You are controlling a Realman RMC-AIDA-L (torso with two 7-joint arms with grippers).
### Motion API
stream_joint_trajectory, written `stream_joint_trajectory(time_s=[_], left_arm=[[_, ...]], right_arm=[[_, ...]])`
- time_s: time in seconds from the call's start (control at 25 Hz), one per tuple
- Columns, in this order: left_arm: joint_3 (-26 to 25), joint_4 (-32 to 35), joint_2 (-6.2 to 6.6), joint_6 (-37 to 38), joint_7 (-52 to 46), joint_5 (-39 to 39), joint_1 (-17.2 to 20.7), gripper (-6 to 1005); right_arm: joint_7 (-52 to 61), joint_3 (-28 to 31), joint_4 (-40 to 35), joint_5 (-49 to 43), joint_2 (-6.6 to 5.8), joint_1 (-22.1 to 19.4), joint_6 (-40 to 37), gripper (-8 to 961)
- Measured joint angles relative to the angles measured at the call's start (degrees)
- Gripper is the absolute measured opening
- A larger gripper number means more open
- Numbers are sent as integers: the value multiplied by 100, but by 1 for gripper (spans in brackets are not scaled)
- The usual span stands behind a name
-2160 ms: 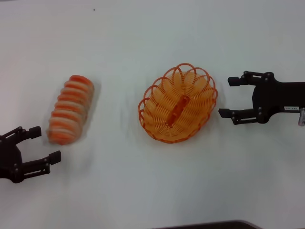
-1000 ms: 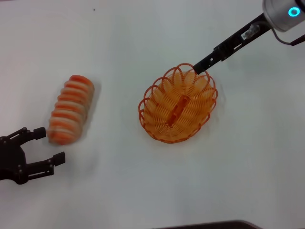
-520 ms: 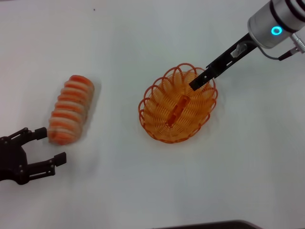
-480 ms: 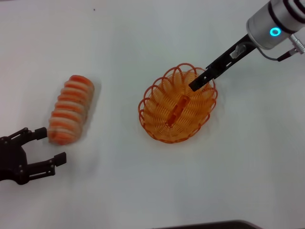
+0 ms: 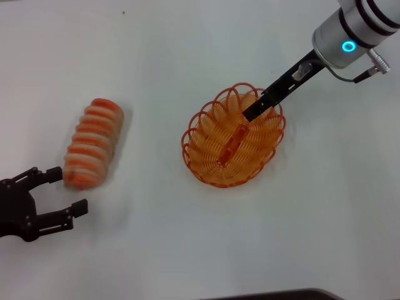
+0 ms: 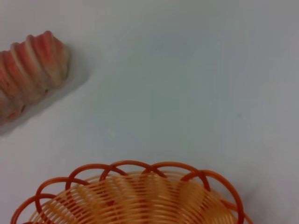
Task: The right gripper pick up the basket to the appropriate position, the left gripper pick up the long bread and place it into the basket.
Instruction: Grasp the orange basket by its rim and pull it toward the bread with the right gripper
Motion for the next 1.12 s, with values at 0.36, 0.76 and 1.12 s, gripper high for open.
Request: stream_joint_trajectory(time_s=[0.36,0.76,1.12], left_arm=[[-13,-5,0,-9,0,0,-23,935],[-13,-5,0,-29,0,0,-42,935],[-29,-5,-13,-24,8,-44,-26,935]], right_arm=[[-35,-220,67,1,0,-49,208,622],[-34,-193,140,0,0,-28,265,415],[16,336,141,241,-55,-167,93,93]])
